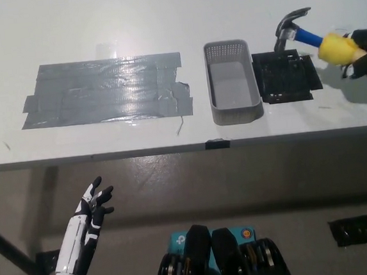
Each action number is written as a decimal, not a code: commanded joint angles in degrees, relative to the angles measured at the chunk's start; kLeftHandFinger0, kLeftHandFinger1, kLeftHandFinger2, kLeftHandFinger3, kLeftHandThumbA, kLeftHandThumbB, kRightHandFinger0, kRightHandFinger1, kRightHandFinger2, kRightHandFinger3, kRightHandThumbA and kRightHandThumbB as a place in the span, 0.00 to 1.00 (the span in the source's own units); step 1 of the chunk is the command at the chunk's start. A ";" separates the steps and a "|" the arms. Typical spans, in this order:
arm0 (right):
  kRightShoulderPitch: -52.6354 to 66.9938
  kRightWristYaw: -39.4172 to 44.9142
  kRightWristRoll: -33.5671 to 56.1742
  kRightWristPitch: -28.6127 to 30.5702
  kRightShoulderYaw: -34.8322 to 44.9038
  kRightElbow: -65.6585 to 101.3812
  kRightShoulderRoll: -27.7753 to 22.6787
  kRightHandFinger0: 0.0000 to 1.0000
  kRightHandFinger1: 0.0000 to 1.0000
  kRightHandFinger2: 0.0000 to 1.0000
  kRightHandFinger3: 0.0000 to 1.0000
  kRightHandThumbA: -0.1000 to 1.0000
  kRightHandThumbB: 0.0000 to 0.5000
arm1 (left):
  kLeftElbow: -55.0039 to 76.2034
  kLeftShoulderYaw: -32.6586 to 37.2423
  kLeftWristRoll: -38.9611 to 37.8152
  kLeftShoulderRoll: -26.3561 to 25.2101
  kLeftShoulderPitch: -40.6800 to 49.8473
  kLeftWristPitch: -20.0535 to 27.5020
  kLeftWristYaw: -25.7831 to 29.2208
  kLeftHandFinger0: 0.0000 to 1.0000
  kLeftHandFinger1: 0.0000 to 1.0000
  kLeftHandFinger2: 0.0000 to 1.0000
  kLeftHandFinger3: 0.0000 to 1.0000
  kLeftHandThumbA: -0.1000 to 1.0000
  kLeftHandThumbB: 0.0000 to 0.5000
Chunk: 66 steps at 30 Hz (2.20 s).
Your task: The robot picks the hammer with right hand and hits the black area on the desk and places it back.
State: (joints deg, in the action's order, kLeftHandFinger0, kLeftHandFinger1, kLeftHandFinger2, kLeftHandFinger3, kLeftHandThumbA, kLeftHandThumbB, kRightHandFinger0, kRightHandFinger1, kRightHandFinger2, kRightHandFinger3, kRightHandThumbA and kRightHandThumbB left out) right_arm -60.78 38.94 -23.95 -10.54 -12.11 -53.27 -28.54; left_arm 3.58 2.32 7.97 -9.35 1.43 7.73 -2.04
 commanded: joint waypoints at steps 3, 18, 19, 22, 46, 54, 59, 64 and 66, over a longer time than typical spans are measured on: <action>-2.57 -11.14 7.37 0.92 7.66 -9.57 4.73 0.09 0.61 0.92 0.99 0.00 0.28 | 2.58 -0.06 0.43 -0.91 0.00 0.95 -0.55 0.86 0.92 0.88 1.00 1.00 0.00; -0.09 -34.04 17.80 11.81 22.82 -20.84 11.27 0.70 0.88 1.00 1.00 0.22 0.41 | 2.27 0.08 0.82 -1.25 -0.63 2.93 -0.44 0.81 0.87 0.84 1.00 1.00 0.00; 0.11 -32.69 18.06 14.52 23.22 -20.87 11.29 1.00 1.00 1.00 1.00 0.38 0.47 | 2.18 0.11 0.55 -1.26 -0.74 3.02 -0.59 0.80 0.86 0.84 1.00 0.99 0.00; 0.02 -30.52 14.29 16.78 19.57 -19.74 10.58 1.00 1.00 1.00 1.00 0.61 0.64 | 2.41 0.11 0.71 -1.29 -0.69 2.32 -0.63 0.80 0.87 0.83 1.00 1.00 0.00; -0.09 -68.51 1.06 25.93 11.26 1.10 6.28 1.00 1.00 1.00 1.00 1.00 0.64 | 1.79 -0.12 0.92 -1.44 -1.50 3.28 -0.21 0.82 0.89 0.87 0.96 0.99 0.00; 2.68 -66.94 1.81 22.28 17.43 21.00 3.61 1.00 1.00 1.00 1.00 1.00 0.65 | 1.52 -0.11 1.22 -1.35 -2.12 2.96 -0.08 0.84 0.92 0.91 1.00 1.00 0.00; 10.08 -59.13 1.63 19.05 17.62 45.71 5.72 1.00 1.00 1.00 1.00 1.00 0.74 | 0.92 -0.31 0.57 -0.70 -3.68 2.79 0.20 0.86 0.93 0.94 1.00 1.00 0.02; 20.89 -54.31 3.19 19.18 14.05 67.81 10.64 1.00 1.00 1.00 1.00 1.00 0.73 | 1.00 -0.32 0.55 -0.49 -5.11 1.82 0.19 1.00 1.00 1.00 1.00 1.00 0.12; 27.05 -54.02 1.35 20.63 11.60 74.23 13.27 1.00 1.00 1.00 1.00 1.00 0.67 | 0.33 -0.05 1.36 -0.48 -6.22 2.20 0.40 1.00 1.00 1.00 1.00 1.00 0.17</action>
State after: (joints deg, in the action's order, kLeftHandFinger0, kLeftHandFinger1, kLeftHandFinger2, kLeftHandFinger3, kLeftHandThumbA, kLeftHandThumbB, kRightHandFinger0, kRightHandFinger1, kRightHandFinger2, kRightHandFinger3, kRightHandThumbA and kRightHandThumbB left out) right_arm -44.66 -18.15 -20.64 7.86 2.09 -22.83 -19.17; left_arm 3.07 2.55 8.51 -9.53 0.64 7.63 -2.02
